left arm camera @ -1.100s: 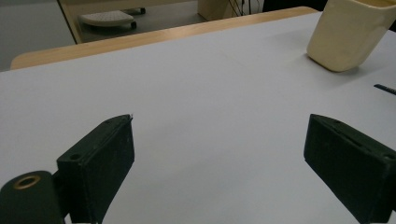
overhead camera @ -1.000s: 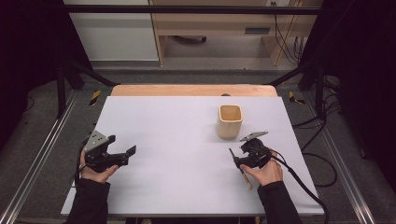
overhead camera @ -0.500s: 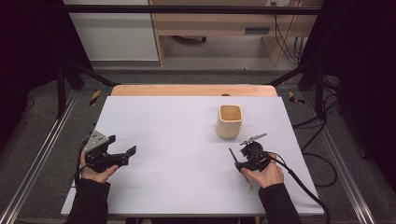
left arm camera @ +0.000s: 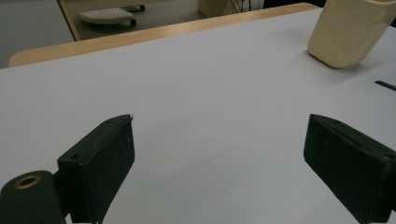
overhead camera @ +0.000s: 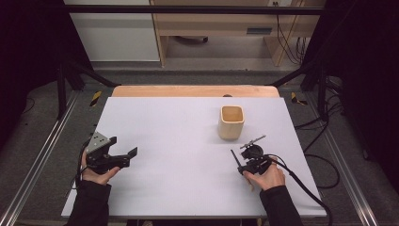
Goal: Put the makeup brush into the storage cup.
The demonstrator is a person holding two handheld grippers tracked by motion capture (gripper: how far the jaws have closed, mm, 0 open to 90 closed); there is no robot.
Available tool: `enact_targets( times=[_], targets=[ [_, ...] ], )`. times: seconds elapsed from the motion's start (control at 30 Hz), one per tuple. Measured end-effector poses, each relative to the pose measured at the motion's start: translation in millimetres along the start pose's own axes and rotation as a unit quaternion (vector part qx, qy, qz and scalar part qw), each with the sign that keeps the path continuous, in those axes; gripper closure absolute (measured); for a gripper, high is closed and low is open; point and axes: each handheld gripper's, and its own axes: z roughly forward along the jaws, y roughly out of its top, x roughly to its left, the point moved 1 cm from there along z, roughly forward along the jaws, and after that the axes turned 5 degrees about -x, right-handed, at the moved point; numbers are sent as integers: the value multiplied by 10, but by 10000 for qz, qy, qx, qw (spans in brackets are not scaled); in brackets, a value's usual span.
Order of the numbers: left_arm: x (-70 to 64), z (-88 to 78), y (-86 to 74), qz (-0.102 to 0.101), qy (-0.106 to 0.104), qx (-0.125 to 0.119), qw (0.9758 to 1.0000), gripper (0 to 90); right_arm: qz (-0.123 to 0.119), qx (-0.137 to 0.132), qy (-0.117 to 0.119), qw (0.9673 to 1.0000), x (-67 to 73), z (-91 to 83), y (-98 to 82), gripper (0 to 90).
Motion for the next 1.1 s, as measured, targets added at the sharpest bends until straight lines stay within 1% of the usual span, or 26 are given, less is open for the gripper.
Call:
enact_targets(
  times=[0.13,0.17,0.27,0.33,0.37,0.4,0.53,0.63,0.73,0.83,0.87,1.0,1.1],
  targets=[
    [1,0,0,1,1,5,10000,84,-24,53,19,10000,5,10,-5,612],
    [1,0,-1,7,0,14,10000,84,-30,72,42,10000,4,15,-11,631],
    [-2,5,-2,9,-2,16,10000,84,20,142,118,9998,1,24,-22,657],
    [-1,6,-3,8,-2,17,10000,84,19,175,105,9998,-1,28,-26,666],
    [-1,6,-3,9,-1,21,10000,84,4,237,67,9997,-1,40,-35,684],
    [-1,6,-3,9,-1,21,10000,84,-36,231,70,9997,-4,45,-39,693],
    [-4,8,-4,13,-3,21,10000,84,-44,262,73,9996,10,57,-44,735],
    [-3,9,-4,12,0,21,10000,84,-53,291,65,9995,11,61,-45,748],
    [-4,10,-4,14,2,24,10000,84,-54,345,101,9993,18,67,-44,778],
    [-5,9,-4,13,3,22,10000,85,-49,350,87,9993,19,69,-43,788],
    [-7,10,-4,13,4,23,10000,85,-64,341,43,9994,24,69,-46,798],
    [-12,11,-4,19,2,31,10000,85,-98,342,-7,9994,35,72,-49,811],
    [-13,14,-5,27,2,36,10000,85,-56,387,-19,9992,45,75,-40,817]
  ],
)
